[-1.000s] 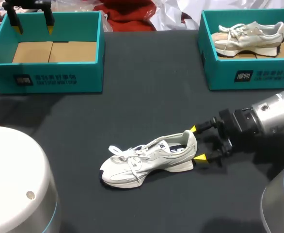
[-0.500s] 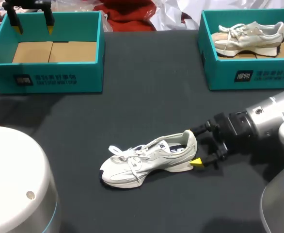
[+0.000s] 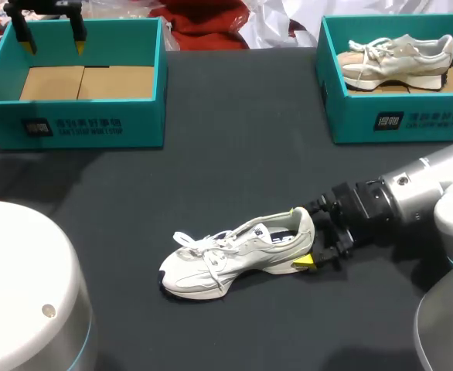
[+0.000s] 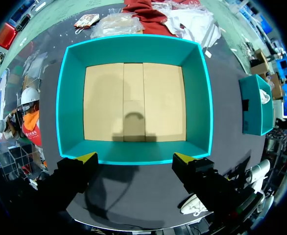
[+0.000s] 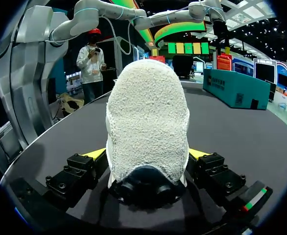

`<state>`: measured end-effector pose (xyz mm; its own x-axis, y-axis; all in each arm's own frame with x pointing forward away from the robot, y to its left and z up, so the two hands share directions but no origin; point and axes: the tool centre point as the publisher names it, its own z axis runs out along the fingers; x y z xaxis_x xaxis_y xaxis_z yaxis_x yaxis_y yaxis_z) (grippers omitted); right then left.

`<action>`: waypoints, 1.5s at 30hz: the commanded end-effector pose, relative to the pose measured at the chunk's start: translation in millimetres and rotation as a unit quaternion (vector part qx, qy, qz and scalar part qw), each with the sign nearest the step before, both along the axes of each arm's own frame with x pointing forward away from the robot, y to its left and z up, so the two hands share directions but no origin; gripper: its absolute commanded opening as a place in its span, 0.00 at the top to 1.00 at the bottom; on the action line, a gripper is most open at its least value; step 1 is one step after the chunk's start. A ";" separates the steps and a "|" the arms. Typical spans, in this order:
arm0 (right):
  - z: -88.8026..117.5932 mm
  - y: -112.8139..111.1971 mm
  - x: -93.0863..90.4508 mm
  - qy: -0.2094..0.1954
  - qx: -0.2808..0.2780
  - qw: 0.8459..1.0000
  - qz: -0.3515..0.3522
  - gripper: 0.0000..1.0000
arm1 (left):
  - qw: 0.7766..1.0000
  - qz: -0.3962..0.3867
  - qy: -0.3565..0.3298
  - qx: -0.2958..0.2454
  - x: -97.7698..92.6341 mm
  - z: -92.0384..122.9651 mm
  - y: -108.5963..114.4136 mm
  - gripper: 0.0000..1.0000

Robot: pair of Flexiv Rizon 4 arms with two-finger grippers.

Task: Take the shoe out of the shoebox, open the shoe tongue, remove and reinsert the insole, then place the shoe into the shoebox

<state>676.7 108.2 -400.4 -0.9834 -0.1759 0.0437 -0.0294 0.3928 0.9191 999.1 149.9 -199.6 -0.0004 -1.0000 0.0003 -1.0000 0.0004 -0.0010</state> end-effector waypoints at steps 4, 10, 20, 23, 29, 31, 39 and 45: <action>-6.1 6.6 3.7 0.003 0.001 1.000 0.006 0.00 | 1.000 0.000 0.000 0.000 0.2 0.0 0.0 0.00; -7.0 9.0 4.1 0.003 0.005 1.000 0.008 0.00 | 1.000 0.000 0.000 0.000 0.2 0.0 0.0 0.00; -11.5 13.0 1.4 0.008 0.006 1.000 0.016 0.00 | 1.000 0.000 0.000 0.000 0.2 0.0 0.0 0.00; -9.7 15.1 -0.2 0.005 0.009 1.000 0.017 0.00 | 1.000 0.000 0.000 0.000 0.2 0.0 0.0 0.00; -4.4 18.7 -1.2 -0.001 0.011 1.000 0.016 0.00 | 1.000 0.000 0.000 0.000 0.2 0.0 0.0 0.00; -3.6 19.4 -0.9 -0.001 0.011 1.000 0.016 0.00 | 1.000 0.000 0.000 0.000 0.2 0.0 0.0 0.00; -4.0 22.6 0.6 0.004 0.009 1.000 0.016 0.31 | 1.000 0.000 0.000 0.000 0.2 0.0 0.0 0.00; -7.0 20.5 -0.3 0.007 0.011 1.000 0.008 1.00 | 1.000 0.000 0.000 0.000 0.2 0.0 0.0 0.00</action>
<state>677.3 127.9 -404.3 -0.9780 -0.2010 0.0564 -0.0225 0.3705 0.9285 999.1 149.9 -199.6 -0.0005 -1.0000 0.0003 -1.0000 0.0005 -0.0010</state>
